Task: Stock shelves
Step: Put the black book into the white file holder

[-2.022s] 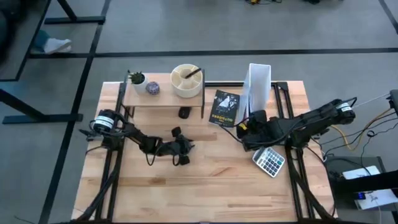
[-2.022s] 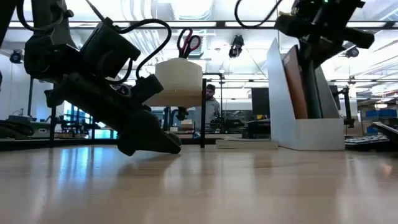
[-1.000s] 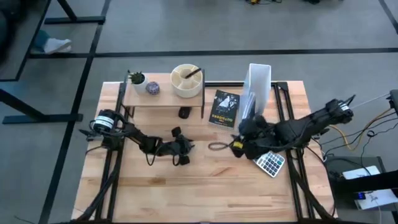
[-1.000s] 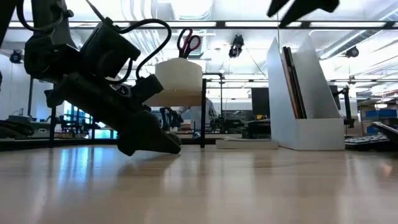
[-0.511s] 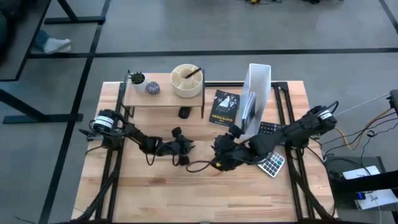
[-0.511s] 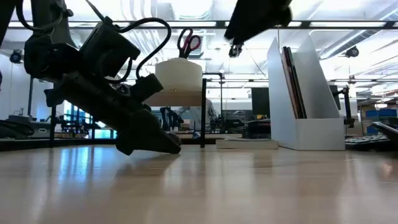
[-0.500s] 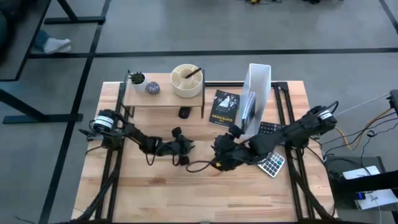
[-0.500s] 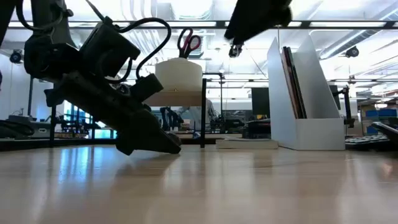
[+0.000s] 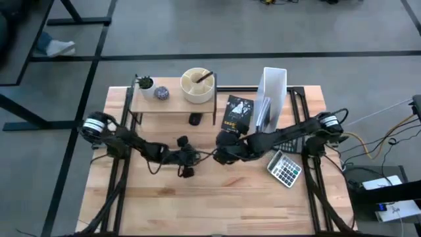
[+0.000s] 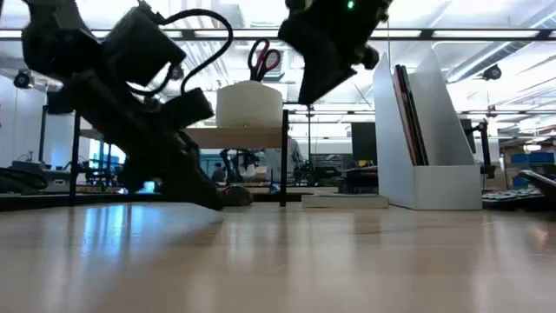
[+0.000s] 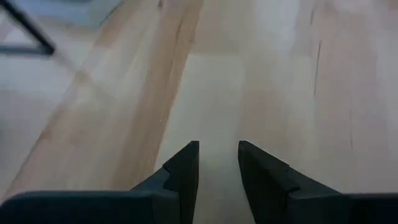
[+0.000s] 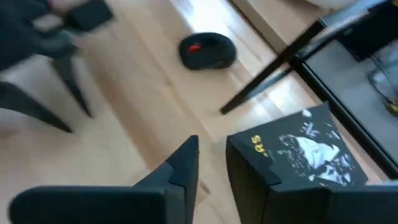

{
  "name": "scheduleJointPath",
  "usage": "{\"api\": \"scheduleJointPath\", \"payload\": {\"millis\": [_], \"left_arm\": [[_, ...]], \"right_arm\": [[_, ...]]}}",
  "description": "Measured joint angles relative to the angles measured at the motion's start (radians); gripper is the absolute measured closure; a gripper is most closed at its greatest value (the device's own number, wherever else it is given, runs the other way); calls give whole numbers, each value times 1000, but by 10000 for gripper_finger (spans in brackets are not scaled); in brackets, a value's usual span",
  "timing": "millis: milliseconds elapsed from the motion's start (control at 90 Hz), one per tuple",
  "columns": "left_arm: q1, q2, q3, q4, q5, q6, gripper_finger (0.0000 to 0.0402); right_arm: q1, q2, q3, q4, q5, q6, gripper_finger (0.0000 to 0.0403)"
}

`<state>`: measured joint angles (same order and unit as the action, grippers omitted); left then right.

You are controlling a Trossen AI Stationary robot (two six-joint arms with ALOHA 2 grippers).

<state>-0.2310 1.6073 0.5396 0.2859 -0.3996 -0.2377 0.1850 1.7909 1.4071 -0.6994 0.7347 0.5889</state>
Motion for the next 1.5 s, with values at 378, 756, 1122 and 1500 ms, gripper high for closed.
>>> {"api": "scheduleJointPath", "payload": {"millis": [378,756,1122,1500], "left_arm": [[-68,-160,-8,-235,-9,-89,303],[-76,-169,-18,-243,-37,-94,303],[-76,-169,-19,-232,-61,-95,303],[-76,-168,-19,-215,-66,-90,303]], "right_arm": [[-73,119,-13,-27,59,155,401],[-154,228,-17,-94,106,424,403],[-205,268,-35,-84,124,573,403],[-225,368,-33,-50,98,552,403]]}}
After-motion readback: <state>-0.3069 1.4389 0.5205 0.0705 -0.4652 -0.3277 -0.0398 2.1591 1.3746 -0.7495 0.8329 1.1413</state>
